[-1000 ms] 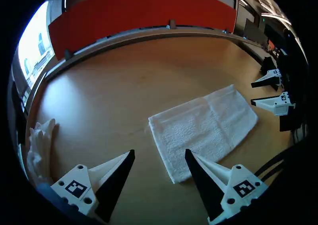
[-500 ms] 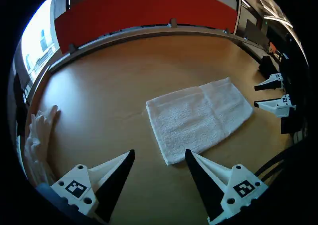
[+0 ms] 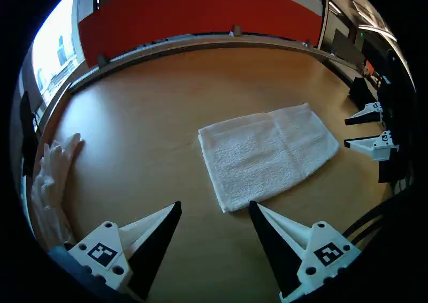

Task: Fold towel

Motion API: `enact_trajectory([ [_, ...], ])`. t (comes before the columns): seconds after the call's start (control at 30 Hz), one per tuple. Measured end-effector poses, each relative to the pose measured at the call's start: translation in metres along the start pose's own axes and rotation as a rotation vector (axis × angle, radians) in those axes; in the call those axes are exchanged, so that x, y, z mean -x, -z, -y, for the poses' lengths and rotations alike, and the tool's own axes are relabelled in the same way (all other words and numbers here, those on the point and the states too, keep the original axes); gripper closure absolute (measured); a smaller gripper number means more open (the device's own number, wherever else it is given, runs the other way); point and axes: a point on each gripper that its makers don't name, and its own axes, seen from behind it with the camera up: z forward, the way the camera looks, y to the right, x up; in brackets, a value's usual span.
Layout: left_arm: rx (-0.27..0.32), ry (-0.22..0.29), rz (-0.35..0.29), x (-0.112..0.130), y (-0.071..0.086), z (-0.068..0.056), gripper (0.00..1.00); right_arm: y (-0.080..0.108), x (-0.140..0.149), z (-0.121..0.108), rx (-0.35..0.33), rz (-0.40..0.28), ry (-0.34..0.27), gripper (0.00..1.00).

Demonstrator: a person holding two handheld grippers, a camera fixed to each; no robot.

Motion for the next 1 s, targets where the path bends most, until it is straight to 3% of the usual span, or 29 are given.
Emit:
enact_trajectory([
  [0.6,-0.064,0.084,-0.006,0.023,0.019,0.017,0.06,-0.007,0.003,0.005,-0.062,0.022,0.076,0.04],
  [1.0,-0.113,0.133,0.003,0.046,0.040,0.028,0.06,-0.013,0.015,0.011,-0.126,0.071,0.153,0.12],
])
